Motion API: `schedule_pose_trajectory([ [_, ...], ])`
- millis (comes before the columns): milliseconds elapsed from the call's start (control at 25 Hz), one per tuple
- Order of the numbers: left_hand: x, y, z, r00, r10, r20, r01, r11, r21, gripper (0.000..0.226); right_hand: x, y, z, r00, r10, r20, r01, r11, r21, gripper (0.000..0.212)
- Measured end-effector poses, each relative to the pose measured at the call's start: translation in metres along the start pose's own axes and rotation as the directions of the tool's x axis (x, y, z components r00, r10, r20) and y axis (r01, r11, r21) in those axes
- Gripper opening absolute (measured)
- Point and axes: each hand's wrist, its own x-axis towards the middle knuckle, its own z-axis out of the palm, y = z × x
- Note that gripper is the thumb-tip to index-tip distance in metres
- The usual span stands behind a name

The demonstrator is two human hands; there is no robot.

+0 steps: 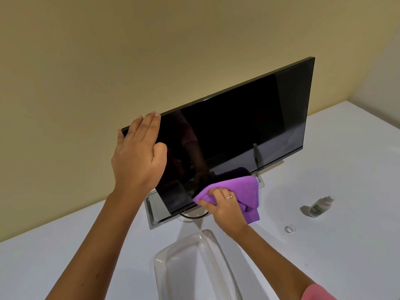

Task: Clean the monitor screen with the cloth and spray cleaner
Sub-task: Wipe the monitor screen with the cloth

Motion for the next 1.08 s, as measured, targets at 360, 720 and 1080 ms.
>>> schedule_pose_trajectory([
  [360,0.0,0.0,0.002,1.0,-0.017,-0.007,0.017,1.0,-0.026,0.069,0.049,0.035,-0.054,0.673,0.675,-0.302,-0.436,0.692,0.575,0.027],
  [720,0.001,0.0,0.001,1.0,-0.007,-0.007,0.007,1.0,-0.022,0.069,0.081,0.003,-0.04,0.879,0.084,-0.47,-0.088,0.996,0.014,0.043],
  [1080,-0.002,0.0,0.001,1.0,-0.015,-0.01,0.014,0.999,-0.03,0.069,0.101,-0.013,-0.016,0.897,-0.212,-0.388,0.116,0.96,-0.256,0.063],
])
